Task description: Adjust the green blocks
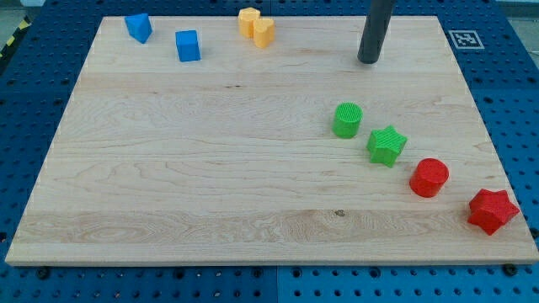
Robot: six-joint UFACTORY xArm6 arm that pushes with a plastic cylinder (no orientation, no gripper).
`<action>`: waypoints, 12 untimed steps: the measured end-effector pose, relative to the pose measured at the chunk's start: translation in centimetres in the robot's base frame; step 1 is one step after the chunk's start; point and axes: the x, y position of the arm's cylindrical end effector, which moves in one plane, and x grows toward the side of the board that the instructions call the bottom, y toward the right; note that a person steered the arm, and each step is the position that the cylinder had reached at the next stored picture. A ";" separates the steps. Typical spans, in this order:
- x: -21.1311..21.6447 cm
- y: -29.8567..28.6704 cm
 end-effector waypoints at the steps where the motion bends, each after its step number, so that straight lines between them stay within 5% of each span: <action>1: 2.4 1.4; 3: 11.6 2.1; 5: 14.6 3.9; 12: 15.6 1.4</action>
